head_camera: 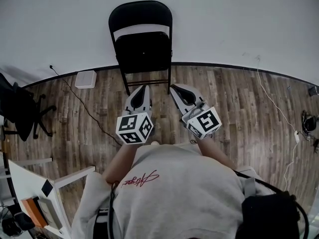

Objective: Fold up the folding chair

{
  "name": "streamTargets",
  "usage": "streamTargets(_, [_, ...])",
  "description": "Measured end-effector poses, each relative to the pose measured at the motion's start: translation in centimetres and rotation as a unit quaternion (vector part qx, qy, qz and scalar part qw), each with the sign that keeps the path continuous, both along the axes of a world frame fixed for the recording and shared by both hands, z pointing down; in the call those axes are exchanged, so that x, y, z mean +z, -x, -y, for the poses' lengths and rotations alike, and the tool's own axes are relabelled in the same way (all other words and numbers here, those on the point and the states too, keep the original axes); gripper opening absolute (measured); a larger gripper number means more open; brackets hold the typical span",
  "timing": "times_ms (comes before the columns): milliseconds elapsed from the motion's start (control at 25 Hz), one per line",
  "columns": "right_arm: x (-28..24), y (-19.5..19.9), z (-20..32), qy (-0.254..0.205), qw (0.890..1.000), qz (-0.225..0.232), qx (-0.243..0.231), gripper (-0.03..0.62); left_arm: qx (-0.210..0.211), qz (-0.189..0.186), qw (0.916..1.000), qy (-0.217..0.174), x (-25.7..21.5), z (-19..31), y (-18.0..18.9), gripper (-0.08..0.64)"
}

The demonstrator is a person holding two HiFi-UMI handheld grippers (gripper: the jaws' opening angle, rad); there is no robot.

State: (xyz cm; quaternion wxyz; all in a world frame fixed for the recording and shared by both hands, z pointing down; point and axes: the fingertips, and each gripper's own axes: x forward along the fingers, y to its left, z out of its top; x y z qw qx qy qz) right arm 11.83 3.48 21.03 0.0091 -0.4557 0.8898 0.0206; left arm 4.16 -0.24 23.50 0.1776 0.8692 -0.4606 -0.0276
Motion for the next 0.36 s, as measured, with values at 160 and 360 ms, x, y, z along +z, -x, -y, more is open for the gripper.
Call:
streamTargets(160, [0.20, 0.12, -0.01, 0.004, 1.000, 0.000, 0.002, 0.017, 0.003, -0.001, 1.0000, -0.003, -0.25, 0.06, 0.08, 0.017])
streamTargets(360, [0.31, 0.90, -0.02, 0.003, 1.000, -0.001, 0.005, 0.017, 0.005, -0.005, 0.9999, -0.014, -0.86, 0.36, 0.65, 0.017])
